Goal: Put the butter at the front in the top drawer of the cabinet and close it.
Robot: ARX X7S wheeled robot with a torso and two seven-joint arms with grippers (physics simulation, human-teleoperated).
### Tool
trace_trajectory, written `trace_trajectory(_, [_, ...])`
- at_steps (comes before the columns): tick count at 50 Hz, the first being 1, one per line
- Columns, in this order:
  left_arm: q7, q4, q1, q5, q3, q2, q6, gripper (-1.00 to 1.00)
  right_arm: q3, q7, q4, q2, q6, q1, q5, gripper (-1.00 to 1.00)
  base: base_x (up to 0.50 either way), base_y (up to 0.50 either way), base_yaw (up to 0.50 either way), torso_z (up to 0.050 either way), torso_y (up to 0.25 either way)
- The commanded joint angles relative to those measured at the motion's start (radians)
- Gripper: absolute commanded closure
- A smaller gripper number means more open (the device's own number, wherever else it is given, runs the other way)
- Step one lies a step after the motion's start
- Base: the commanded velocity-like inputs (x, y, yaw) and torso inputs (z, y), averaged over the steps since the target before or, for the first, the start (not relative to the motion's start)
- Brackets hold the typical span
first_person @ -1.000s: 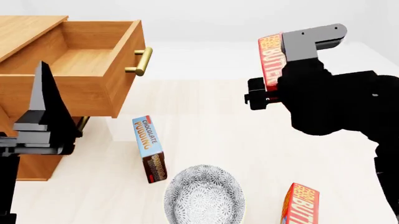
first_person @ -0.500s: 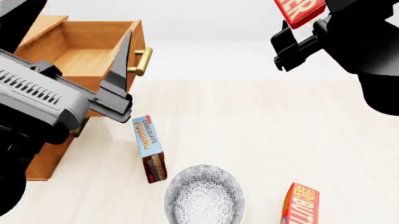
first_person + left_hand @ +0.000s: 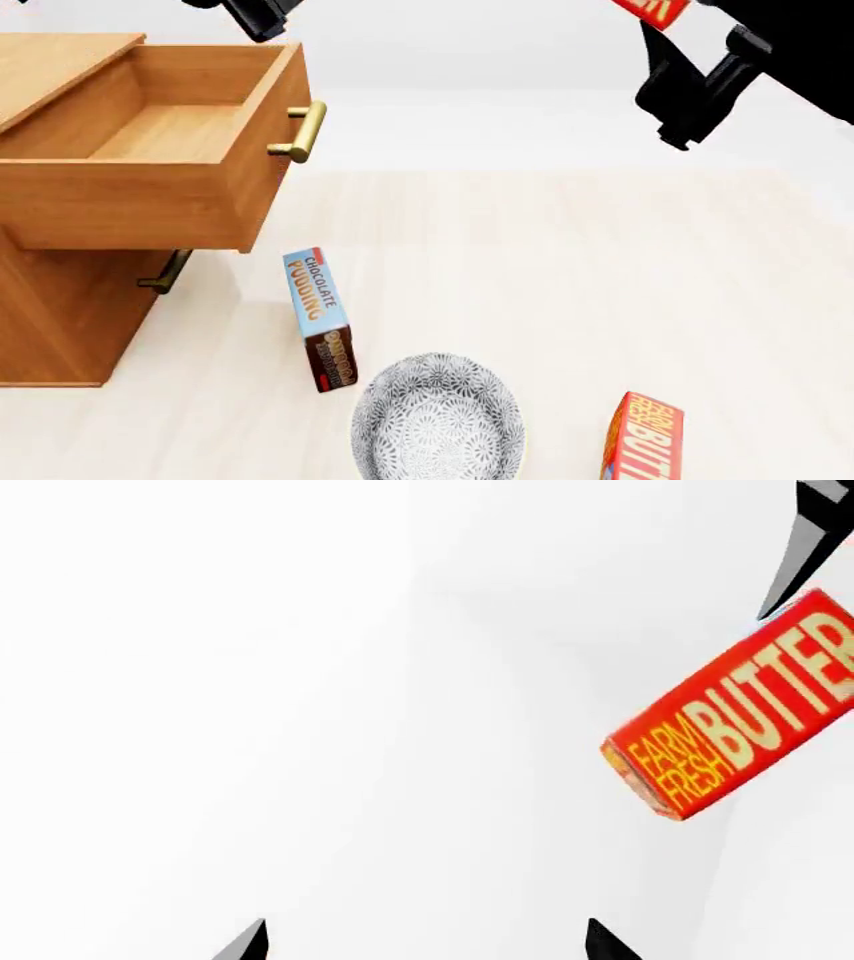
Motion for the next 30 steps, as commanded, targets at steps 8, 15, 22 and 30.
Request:
trace_trajectory(8, [0.176,-0.089,-0.063,0.127,0.103,0.009,0.137,-1.00,-0.092,-0.141,-0.008,0.082,-0.091,0.100,-0.289,1.00,0.00,0.00,0.00,0.000,0.001])
trace_trajectory(15, [0.180,-0.080,-0.038,0.139,0.111,0.001,0.179,-1.00,-0.091,-0.131,-0.037,0.094,-0.087,0.096,-0.297,1.00,0.00,0.00,0.00,0.001,0.001])
trace_trajectory(22, [0.172,-0.056,0.001,0.157,0.137,0.002,0.194,-1.00,-0.070,-0.090,-0.070,0.097,-0.081,0.059,-0.258,1.00,0.00,0.00,0.00,0.000,0.001])
trace_trajectory(30, [0.178,-0.058,0.026,0.176,0.165,0.023,0.208,-1.00,-0.080,-0.089,-0.075,0.085,-0.096,0.039,-0.264,1.00,0.00,0.00,0.00,0.000,0.001])
